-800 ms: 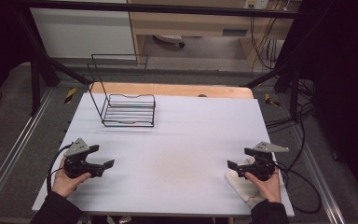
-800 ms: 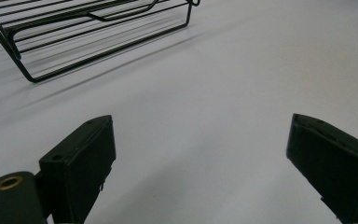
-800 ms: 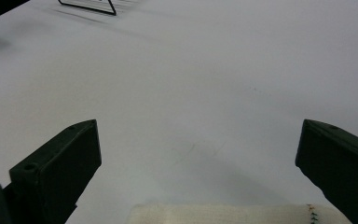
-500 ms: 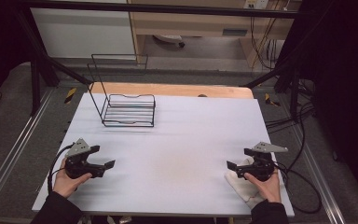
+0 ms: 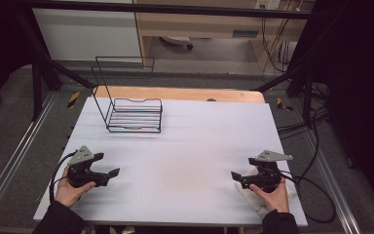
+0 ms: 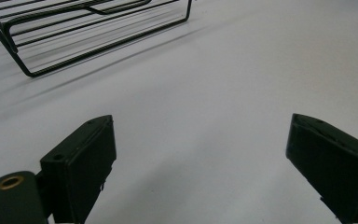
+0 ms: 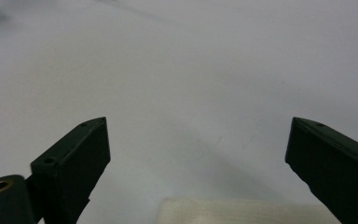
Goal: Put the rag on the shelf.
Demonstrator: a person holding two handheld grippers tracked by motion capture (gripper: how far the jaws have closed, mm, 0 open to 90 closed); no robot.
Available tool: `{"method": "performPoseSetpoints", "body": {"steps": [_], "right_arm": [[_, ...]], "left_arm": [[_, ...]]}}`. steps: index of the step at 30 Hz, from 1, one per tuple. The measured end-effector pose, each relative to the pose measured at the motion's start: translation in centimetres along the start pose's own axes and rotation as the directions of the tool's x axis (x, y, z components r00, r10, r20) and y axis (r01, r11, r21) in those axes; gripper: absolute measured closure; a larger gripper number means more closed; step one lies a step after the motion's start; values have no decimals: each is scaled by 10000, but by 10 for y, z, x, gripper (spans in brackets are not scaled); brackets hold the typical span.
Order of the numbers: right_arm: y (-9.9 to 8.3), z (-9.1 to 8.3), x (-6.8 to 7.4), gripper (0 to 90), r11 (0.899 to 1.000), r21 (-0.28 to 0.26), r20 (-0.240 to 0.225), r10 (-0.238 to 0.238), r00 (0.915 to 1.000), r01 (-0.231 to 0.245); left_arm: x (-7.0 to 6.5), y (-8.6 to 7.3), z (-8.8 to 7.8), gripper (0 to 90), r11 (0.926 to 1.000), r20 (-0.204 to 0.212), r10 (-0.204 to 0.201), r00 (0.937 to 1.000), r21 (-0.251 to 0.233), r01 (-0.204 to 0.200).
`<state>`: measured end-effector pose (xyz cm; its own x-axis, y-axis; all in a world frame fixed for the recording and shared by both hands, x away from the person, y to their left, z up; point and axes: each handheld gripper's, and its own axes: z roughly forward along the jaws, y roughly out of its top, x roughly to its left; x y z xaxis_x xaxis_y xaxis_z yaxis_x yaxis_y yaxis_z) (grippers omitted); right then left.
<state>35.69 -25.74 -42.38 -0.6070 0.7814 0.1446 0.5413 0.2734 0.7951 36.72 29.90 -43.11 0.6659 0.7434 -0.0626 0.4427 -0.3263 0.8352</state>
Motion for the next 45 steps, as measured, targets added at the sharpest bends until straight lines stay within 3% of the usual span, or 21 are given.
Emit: {"method": "performPoseSetpoints", "body": {"steps": [5,10,18,23,26,30,34,40,43,45], "right_arm": [[-1,1,9,183,9995,314,14,-35,10000,35],[-12,3,19,373,9927,1169,45,-304,9995,297],[-16,3,22,642,9858,1636,307,-426,9986,370],[-18,6,23,693,9804,1876,508,-703,9962,596],[-19,7,23,767,9793,1887,786,-897,9929,735],[-20,8,24,770,9777,1929,818,-1000,9916,827],[-19,9,24,841,9757,2016,872,-1058,9906,864],[-16,7,22,861,9798,1936,840,-676,9942,503],[-11,3,21,864,9902,1392,828,-265,9962,148],[-9,2,21,864,9918,1264,876,-310,9957,198]], "left_arm": [[-1,1,0,85,10000,8,14,10000,-23,-14],[-2,1,0,87,10000,19,59,10000,-8,-59],[-2,0,0,92,10000,26,61,10000,14,-61],[-1,0,0,95,10000,21,35,10000,12,-35],[-1,0,0,97,10000,16,17,10000,6,-17],[-1,1,0,100,10000,-6,-1,10000,4,1],[-2,1,0,102,10000,-2,10,10000,9,-10],[-2,1,0,104,10000,-27,-16,10000,-17,16],[-2,1,0,106,10000,-41,-14,10000,-16,14],[-2,1,0,106,10000,-39,-15,10000,-14,15]]}}
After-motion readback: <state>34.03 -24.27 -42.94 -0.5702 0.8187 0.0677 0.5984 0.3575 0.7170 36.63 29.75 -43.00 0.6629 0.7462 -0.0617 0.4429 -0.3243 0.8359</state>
